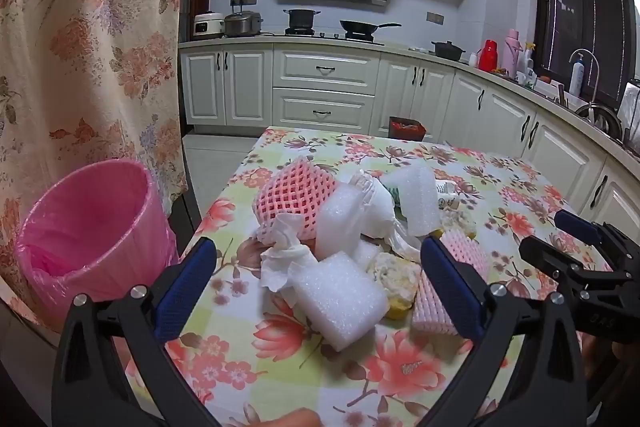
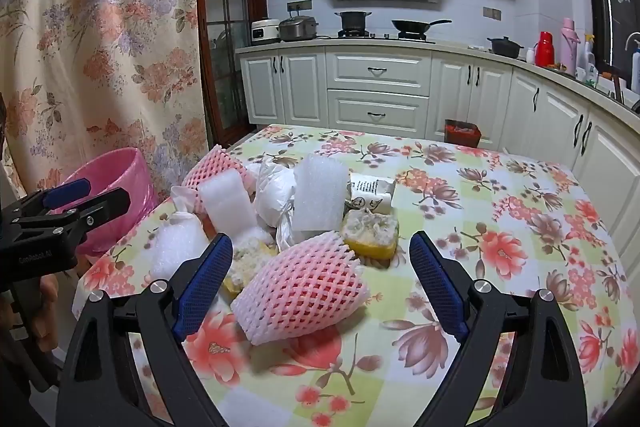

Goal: Collect trash

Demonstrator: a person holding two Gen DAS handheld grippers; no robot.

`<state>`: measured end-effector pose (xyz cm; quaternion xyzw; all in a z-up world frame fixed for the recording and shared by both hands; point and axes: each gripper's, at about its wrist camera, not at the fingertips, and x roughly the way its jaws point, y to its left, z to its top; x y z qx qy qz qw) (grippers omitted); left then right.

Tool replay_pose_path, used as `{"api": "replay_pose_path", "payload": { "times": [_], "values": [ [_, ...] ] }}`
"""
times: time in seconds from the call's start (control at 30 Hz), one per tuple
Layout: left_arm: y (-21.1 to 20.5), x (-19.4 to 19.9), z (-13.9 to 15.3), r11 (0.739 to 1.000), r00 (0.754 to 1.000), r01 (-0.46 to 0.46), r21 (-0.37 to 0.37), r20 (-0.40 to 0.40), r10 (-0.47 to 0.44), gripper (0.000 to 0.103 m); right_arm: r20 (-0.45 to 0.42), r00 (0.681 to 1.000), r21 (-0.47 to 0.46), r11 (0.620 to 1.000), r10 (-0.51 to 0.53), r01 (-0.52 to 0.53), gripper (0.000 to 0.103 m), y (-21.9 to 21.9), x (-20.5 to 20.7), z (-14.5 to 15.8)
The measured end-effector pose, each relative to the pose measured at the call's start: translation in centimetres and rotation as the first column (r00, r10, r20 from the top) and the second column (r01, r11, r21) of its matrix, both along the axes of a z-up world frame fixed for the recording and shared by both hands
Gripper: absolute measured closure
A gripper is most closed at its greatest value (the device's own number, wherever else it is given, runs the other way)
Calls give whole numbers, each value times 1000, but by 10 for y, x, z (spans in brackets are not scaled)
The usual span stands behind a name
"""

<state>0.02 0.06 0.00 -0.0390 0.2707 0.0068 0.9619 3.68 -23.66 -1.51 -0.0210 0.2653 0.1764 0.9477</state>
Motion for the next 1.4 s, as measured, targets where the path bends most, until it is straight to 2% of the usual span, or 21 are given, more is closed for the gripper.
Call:
{"api": "replay_pose_path", "payload": {
  "times": [1.4],
  "values": [
    [2, 2, 8, 1000, 1000, -2, 8, 6, 2, 4, 0, 1000, 0, 1000, 0, 0, 18, 1, 1, 1]
  ]
}}
